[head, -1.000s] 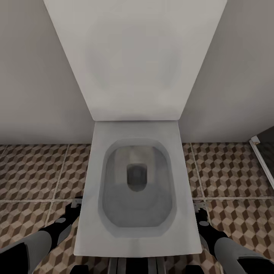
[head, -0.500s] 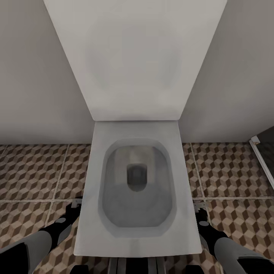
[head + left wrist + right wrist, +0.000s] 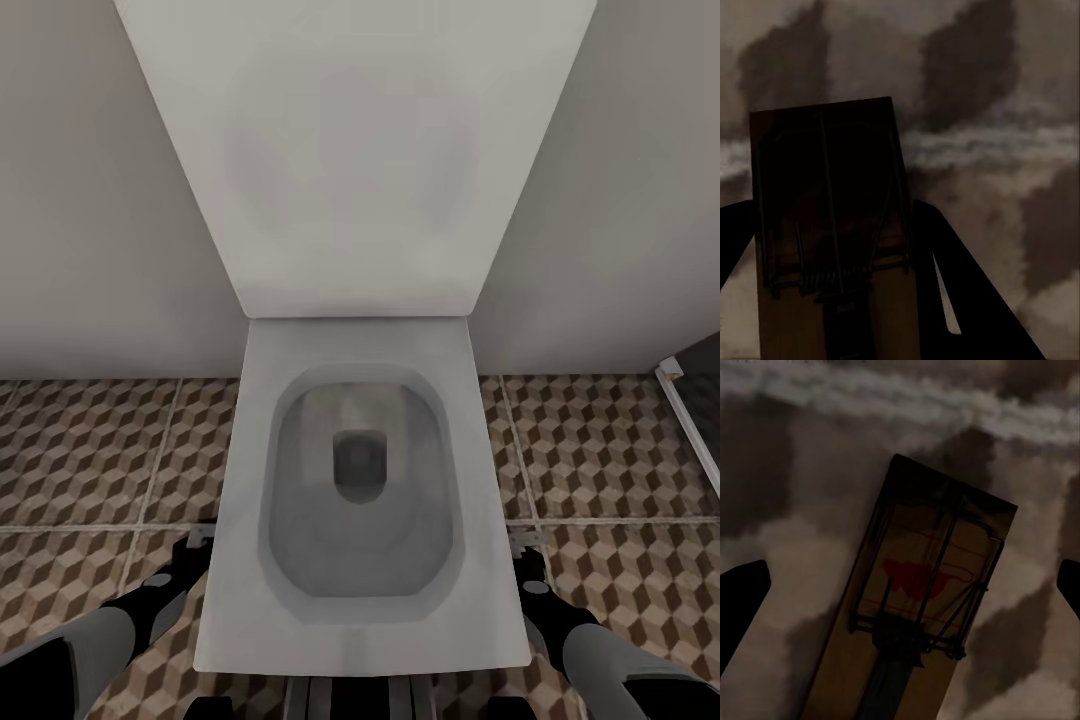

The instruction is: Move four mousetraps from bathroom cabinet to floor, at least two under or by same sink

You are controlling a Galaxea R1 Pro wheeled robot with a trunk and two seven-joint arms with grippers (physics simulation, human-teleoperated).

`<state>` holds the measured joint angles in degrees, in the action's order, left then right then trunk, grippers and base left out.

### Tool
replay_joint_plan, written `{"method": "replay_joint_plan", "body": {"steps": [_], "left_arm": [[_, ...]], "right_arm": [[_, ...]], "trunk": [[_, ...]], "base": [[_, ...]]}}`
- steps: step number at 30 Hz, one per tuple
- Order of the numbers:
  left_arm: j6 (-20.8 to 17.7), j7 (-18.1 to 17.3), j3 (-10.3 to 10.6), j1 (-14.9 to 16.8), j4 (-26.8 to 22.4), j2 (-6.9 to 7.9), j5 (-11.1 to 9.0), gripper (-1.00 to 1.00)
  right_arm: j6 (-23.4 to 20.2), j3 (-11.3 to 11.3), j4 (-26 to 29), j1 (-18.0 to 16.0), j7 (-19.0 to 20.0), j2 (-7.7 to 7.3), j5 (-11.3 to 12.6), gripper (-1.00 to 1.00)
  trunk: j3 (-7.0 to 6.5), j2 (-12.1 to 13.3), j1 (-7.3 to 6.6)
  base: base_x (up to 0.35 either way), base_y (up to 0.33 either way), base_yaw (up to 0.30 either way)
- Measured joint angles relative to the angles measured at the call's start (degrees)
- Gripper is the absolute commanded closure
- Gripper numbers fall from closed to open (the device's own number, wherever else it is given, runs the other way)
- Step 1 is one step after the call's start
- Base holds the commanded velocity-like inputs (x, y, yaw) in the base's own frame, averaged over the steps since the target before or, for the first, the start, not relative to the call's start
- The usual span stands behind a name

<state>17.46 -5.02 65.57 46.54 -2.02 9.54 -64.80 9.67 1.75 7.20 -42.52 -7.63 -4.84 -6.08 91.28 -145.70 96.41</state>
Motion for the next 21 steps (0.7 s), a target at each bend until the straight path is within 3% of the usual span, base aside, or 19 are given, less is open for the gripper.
{"method": "replay_joint_plan", "body": {"steps": [18, 19, 21], "left_arm": [[-0.01, 0.0, -0.12, 0.0, 0.17, -0.08, -0.09, 1.0], [-0.06, 0.0, -0.12, 0.01, 0.17, -0.08, -0.09, -1.0], [-0.3, 0.1, 0.18, 0.0, 0.27, -0.11, 0.02, -1.0]], "right_arm": [[0.01, 0.0, 0.0, 0.0, 0.0, 0.0, 0.0, -1.0], [0.01, 0.0, 0.0, 0.0, 0.0, 0.0, 0.0, -1.0], [0.05, 0.08, 0.01, 0.0, 0.08, 0.01, 0.01, -1.0]], "trunk": [[0.0, 0.0, 0.0], [0.0, 0.0, 0.0], [0.01, 0.0, 0.01]], "base": [[0.0, 0.0, 0.0], [0.0, 0.0, 0.0], [0.0, 0.0, 0.0]]}}
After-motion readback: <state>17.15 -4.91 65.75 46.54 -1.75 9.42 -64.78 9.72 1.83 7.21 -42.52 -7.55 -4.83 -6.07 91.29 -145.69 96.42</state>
